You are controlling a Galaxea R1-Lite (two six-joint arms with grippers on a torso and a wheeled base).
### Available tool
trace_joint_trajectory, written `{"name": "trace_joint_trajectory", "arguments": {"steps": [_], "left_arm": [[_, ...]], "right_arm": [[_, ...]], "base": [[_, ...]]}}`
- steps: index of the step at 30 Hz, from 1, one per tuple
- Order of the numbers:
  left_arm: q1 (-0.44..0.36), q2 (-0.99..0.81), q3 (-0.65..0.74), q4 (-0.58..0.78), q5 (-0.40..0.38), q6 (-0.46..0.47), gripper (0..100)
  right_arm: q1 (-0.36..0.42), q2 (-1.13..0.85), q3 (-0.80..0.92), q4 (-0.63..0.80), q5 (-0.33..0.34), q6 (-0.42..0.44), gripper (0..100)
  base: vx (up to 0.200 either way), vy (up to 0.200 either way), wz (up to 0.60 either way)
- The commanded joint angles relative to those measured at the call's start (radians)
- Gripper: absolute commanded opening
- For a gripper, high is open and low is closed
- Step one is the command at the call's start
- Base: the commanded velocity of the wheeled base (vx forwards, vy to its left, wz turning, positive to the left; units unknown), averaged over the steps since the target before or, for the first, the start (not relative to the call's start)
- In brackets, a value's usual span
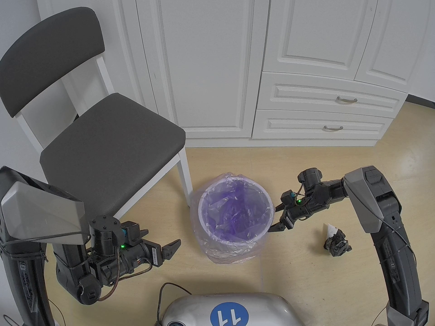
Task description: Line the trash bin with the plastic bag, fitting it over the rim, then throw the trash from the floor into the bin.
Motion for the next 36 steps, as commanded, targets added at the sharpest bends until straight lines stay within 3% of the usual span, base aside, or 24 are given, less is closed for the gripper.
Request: {"name": "trace_joint_trajectory", "arguments": {"steps": [1, 9, 22, 27, 29, 32, 36], "left_arm": [[-0.003, 0.016, -0.004, -0.001, 0.000, 0.000, 100], [-0.009, 0.022, -0.007, -0.001, 0.000, 0.000, 100], [-0.009, 0.031, -0.010, -0.001, 0.000, 0.000, 100], [-0.008, 0.048, -0.013, -0.001, 0.001, 0.000, 100], [-0.006, 0.050, -0.017, -0.001, 0.001, 0.000, 100], [-0.005, 0.051, -0.019, -0.001, 0.001, 0.000, 100], [-0.005, 0.054, -0.022, -0.001, 0.000, 0.000, 100]], "right_arm": [[0.002, 0.033, -0.026, 0.001, 0.004, 0.002, 0], [-0.001, 0.047, -0.030, -0.001, 0.050, 0.018, 0], [-0.032, 0.056, -0.030, -0.033, 0.047, 0.056, 0], [-0.035, 0.062, -0.030, -0.056, -0.023, 0.071, 0], [-0.040, 0.079, -0.030, -0.108, -0.131, 0.067, 0], [-0.040, 0.101, -0.030, -0.137, -0.187, 0.067, 0], [-0.032, 0.105, -0.030, -0.142, -0.197, 0.064, 0]], "base": [[0.000, 0.000, 0.00], [0.000, 0.000, 0.00], [0.000, 0.000, 0.00], [0.000, 0.000, 0.00], [0.000, 0.000, 0.00], [0.000, 0.000, 0.00], [0.000, 0.000, 0.00]]}}
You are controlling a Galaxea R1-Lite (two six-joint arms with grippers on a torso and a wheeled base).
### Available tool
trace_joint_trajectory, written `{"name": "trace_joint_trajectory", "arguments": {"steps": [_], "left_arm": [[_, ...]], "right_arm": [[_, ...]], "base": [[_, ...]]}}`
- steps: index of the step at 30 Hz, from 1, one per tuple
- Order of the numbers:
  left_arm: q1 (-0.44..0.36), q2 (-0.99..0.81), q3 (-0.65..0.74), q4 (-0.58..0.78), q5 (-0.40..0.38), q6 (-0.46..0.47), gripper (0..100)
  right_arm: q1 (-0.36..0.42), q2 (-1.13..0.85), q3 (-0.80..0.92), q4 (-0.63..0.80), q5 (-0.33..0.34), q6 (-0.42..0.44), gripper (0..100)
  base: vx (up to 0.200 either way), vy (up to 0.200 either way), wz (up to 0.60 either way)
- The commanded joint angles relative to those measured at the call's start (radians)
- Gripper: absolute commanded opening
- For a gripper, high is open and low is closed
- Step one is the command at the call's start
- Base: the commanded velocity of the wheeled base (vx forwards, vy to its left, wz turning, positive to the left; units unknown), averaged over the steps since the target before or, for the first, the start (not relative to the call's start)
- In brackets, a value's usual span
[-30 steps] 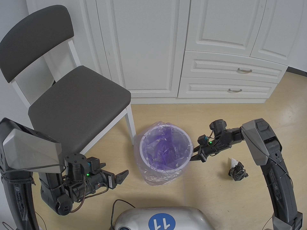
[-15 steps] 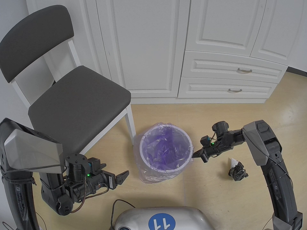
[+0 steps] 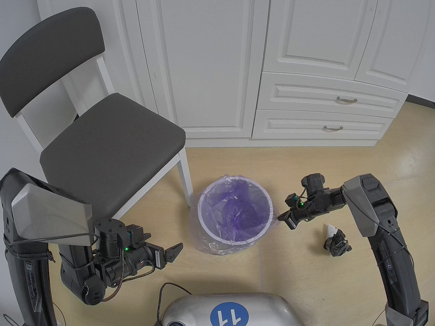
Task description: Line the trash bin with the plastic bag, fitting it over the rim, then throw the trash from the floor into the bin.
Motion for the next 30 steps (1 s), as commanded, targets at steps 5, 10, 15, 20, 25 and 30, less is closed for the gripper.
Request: {"name": "trace_joint_trajectory", "arguments": {"steps": [5, 10, 15, 20, 25, 30], "left_arm": [[0.001, 0.007, -0.007, -0.001, -0.001, -0.001, 100], [0.001, 0.010, -0.010, -0.001, -0.001, -0.001, 100], [0.001, 0.004, -0.010, -0.002, -0.001, -0.002, 100], [0.000, 0.005, -0.010, -0.002, -0.001, -0.002, 100], [0.001, 0.008, -0.015, -0.001, -0.001, -0.002, 100], [0.001, 0.008, -0.013, -0.001, -0.001, -0.002, 100]], "right_arm": [[0.008, 0.048, 0.000, -0.093, 0.038, 0.006, 0], [0.028, 0.066, 0.000, -0.159, 0.125, 0.064, 0], [0.030, 0.072, 0.000, -0.168, 0.141, 0.075, 0], [0.034, 0.075, 0.000, -0.172, 0.219, 0.090, 0], [0.036, 0.075, 0.000, -0.168, 0.226, 0.098, 0], [0.034, 0.075, 0.000, -0.168, 0.222, 0.098, 100]], "base": [[0.000, 0.000, 0.00], [0.000, 0.000, 0.00], [0.000, 0.000, 0.00], [0.000, 0.000, 0.00], [0.000, 0.000, 0.00], [0.000, 0.000, 0.00]]}}
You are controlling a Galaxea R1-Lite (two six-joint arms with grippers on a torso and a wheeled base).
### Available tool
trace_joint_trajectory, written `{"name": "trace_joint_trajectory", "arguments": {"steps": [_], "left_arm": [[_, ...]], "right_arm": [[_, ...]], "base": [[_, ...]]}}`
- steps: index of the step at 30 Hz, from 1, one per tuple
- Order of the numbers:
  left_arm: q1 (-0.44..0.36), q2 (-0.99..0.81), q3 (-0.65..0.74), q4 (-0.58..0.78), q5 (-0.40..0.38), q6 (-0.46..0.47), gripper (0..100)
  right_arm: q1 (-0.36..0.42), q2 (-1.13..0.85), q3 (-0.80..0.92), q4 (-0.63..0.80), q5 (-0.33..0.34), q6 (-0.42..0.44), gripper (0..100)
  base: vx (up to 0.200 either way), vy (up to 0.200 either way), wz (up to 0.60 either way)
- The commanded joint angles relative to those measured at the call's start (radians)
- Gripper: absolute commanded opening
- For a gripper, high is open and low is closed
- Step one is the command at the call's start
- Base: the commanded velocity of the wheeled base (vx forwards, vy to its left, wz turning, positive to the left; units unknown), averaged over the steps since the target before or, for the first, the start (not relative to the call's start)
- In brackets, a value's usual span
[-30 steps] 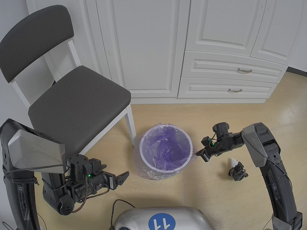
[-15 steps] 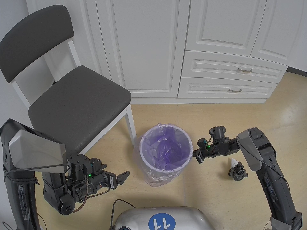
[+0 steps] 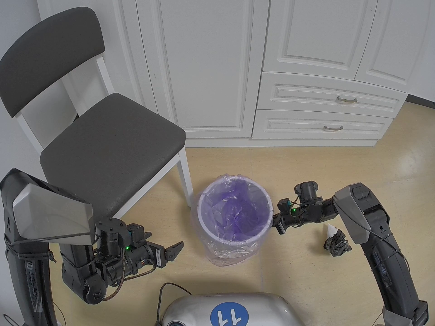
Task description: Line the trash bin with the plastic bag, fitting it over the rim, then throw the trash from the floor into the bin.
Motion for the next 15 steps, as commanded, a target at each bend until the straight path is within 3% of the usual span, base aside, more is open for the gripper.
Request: {"name": "trace_joint_trajectory", "arguments": {"steps": [1, 6, 7, 10, 14, 15], "left_arm": [[0.000, 0.002, 0.002, 0.000, 0.000, -0.001, 100], [0.000, -0.005, 0.005, -0.002, 0.000, -0.001, 100], [0.000, -0.009, 0.010, -0.002, 0.000, 0.000, 100], [-0.003, -0.032, 0.019, -0.002, 0.002, 0.000, 100], [-0.008, -0.061, 0.033, -0.002, 0.000, 0.000, 100], [-0.011, -0.077, 0.035, -0.002, 0.000, 0.000, 100]], "right_arm": [[-0.008, -0.002, 0.000, 0.000, 0.000, -0.005, 100], [-0.049, -0.020, 0.000, 0.043, 0.000, -0.042, 100], [-0.078, -0.042, 0.000, 0.092, 0.000, -0.099, 100], [-0.118, -0.086, 0.000, 0.189, 0.010, -0.155, 100], [-0.150, -0.141, 0.077, 0.200, 0.083, -0.169, 100], [-0.164, -0.172, 0.129, 0.184, 0.129, -0.171, 100]], "base": [[0.000, 0.000, 0.00], [0.000, 0.000, 0.00], [0.000, 0.000, 0.00], [0.000, 0.000, 0.00], [0.000, 0.000, 0.00], [0.000, 0.000, 0.00]]}}
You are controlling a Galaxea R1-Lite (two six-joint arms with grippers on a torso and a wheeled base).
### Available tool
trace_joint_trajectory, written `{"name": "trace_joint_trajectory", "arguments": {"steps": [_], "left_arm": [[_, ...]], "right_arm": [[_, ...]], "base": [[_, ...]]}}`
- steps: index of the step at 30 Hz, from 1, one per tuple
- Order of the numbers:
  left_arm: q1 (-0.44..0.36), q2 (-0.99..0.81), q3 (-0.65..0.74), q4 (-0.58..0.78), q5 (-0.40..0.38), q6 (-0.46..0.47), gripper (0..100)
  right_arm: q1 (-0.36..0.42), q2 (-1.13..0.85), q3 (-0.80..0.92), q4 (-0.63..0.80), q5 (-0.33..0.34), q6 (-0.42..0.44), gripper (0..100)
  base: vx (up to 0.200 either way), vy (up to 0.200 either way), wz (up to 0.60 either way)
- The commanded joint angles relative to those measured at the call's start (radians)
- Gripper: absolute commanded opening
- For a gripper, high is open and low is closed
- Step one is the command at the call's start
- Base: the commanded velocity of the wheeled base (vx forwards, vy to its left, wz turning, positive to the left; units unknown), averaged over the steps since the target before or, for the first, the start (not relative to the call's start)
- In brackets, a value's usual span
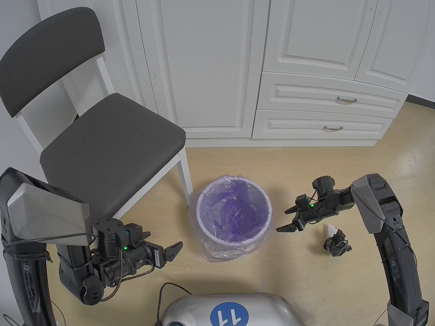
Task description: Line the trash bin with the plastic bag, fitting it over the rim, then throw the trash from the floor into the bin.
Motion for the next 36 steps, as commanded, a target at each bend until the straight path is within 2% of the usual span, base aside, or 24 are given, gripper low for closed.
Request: {"name": "trace_joint_trajectory", "arguments": {"steps": [1, 6, 9, 13, 14, 16, 18, 19, 20, 21, 22, 23, 24, 25, 26, 27, 28, 29, 32, 36], "left_arm": [[-0.013, -0.068, 0.021, -0.001, -0.001, 0.000, 100], [-0.020, -0.123, 0.032, 0.001, -0.001, 0.000, 100], [-0.025, -0.139, 0.032, 0.001, -0.001, 0.000, 100], [-0.065, -0.171, 0.041, 0.001, 0.019, -0.001, 100], [-0.068, -0.174, 0.041, 0.001, 0.024, -0.001, 100], [-0.111, -0.181, 0.038, 0.001, 0.084, 0.000, 100], [-0.129, -0.191, 0.035, 0.001, 0.124, 0.012, 100], [-0.140, -0.201, 0.035, 0.001, 0.159, 0.034, 100], [-0.140, -0.203, 0.035, 0.001, 0.162, 0.037, 100], [-0.141, -0.223, 0.040, 0.001, 0.200, 0.072, 100], [-0.141, -0.237, 0.044, 0.002, 0.219, 0.089, 100], [-0.141, -0.241, 0.044, 0.002, 0.223, 0.094, 100], [-0.140, -0.267, 0.052, 0.002, 0.245, 0.108, 100], [-0.140, -0.293, 0.060, 0.002, 0.259, 0.115, 100], [-0.140, -0.315, 0.066, 0.002, 0.263, 0.118, 100], [-0.138, -0.318, 0.066, 0.002, 0.263, 0.118, 100], [-0.137, -0.355, 0.073, 0.004, 0.263, 0.120, 100], [-0.135, -0.373, 0.078, 0.004, 0.265, 0.120, 100], [-0.129, -0.404, 0.081, 0.004, 0.265, 0.131, 100], [-0.125, -0.430, 0.083, 0.004, 0.265, 0.160, 100]], "right_arm": [[-0.067, -0.133, 0.155, -0.043, 0.110, -0.024, 100], [-0.117, -0.254, 0.373, -0.205, 0.119, -0.004, 100], [-0.136, -0.322, 0.471, -0.235, 0.110, 0.050, 100], [-0.149, -0.501, 0.667, -0.241, 0.075, 0.255, 100], [-0.149, -0.515, 0.681, -0.241, 0.070, 0.272, 100], [-0.149, -0.638, 0.816, -0.267, 0.007, 0.426, 100], [-0.140, -0.688, 0.888, -0.321, -0.050, 0.498, 100], [-0.131, -0.725, 0.956, -0.398, -0.116, 0.561, 100], [-0.129, -0.730, 0.963, -0.409, -0.123, 0.567, 100], [-0.103, -0.756, 1.054, -0.545, -0.237, 0.634, 100], [-0.083, -0.762, 1.100, -0.637, -0.312, 0.663, 100], [-0.079, -0.762, 1.114, -0.662, -0.335, 0.670, 100], [-0.060, -0.750, 1.172, -0.783, -0.455, 0.688, 100], [-0.056, -0.730, 1.210, -0.860, -0.547, 0.682, 100], [-0.054, -0.711, 1.226, -0.899, -0.607, 0.668, 100], [-0.054, -0.708, 1.227, -0.904, -0.614, 0.665, 100], [-0.067, -0.659, 1.226, -0.921, -0.699, 0.604, 100], [-0.079, -0.622, 1.212, -0.918, -0.738, 0.553, 100], [-0.116, -0.515, 1.141, -0.915, -0.763, 0.507, 100], [-0.136, -0.414, 1.005, -0.826, -0.765, 0.518, 100]], "base": [[0.000, 0.000, 0.00], [0.000, 0.000, 0.00], [0.000, 0.000, 0.00], [0.000, 0.000, 0.00], [0.000, 0.000, 0.00], [0.000, 0.000, 0.00], [0.000, 0.000, 0.00], [0.000, 0.000, 0.00], [0.000, 0.000, 0.00], [0.000, 0.000, 0.00], [0.000, 0.000, 0.00], [0.000, 0.000, 0.00], [0.000, 0.000, 0.00], [0.000, 0.000, 0.00], [0.000, 0.000, 0.00], [0.000, 0.000, 0.00], [0.000, 0.000, 0.00], [0.000, 0.000, 0.00], [0.000, 0.000, 0.00], [0.000, 0.000, 0.00]]}}
